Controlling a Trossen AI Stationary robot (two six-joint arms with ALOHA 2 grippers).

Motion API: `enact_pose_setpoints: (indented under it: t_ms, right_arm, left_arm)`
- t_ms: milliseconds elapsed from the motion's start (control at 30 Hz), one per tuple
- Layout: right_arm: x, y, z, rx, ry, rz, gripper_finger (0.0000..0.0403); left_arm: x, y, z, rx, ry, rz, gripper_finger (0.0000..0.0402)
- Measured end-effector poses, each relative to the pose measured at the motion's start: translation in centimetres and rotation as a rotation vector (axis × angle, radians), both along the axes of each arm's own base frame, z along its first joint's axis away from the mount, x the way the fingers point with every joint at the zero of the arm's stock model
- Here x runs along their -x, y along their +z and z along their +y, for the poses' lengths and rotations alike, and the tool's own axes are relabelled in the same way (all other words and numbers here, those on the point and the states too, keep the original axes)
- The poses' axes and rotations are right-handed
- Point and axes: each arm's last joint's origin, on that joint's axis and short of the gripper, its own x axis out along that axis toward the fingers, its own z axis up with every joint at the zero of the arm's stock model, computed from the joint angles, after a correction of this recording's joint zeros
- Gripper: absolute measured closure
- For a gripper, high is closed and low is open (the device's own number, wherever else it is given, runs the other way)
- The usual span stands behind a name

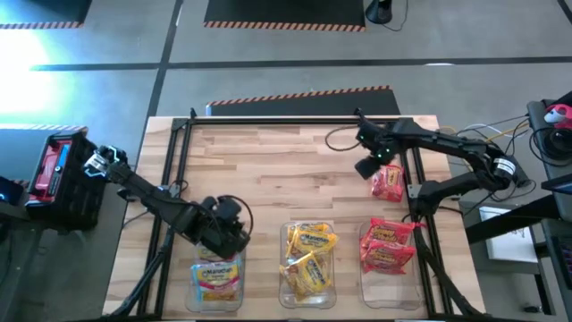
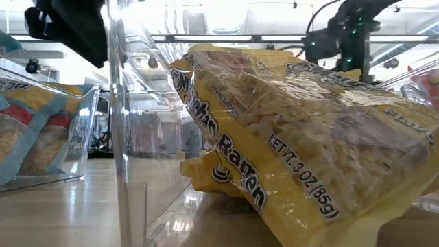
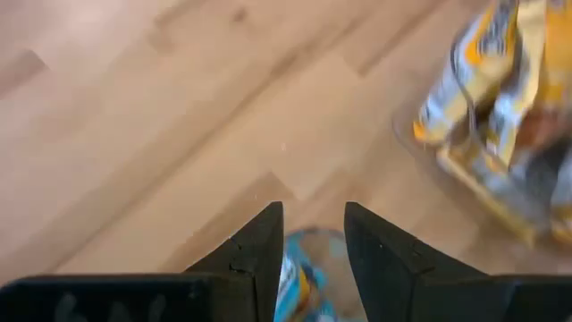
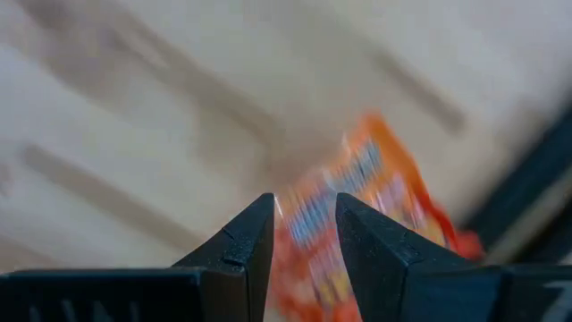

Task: Sort Maruchan noodles
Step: Put the red noodle pack into the right transparent bin

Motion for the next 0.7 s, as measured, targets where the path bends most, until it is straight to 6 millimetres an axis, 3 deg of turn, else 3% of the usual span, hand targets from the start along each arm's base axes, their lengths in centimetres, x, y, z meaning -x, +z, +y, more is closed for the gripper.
enact_pose_setpoints:
  t_ms: [233,533,700]
  right_arm:
    - [2.0,-1.2,1.4,-0.129,-0.086,0.190,0.0289]
    - [3.3,-4.3,2.3,-0.188,-0.149,0.256,0.0289]
    - [3.3,-5.6,2.4,-0.207,-0.150,0.193,0.0289]
  left_arm:
    - [-0.2,0.0,0.2,-0.058,0.076,-0.061,0.0298]
    - [-0.3,0.1,0.4,-0.084,0.138,-0.118,0.0298]
    - [-0.4,0.1,0.5,-0.082,0.147,-0.122,0.0298]
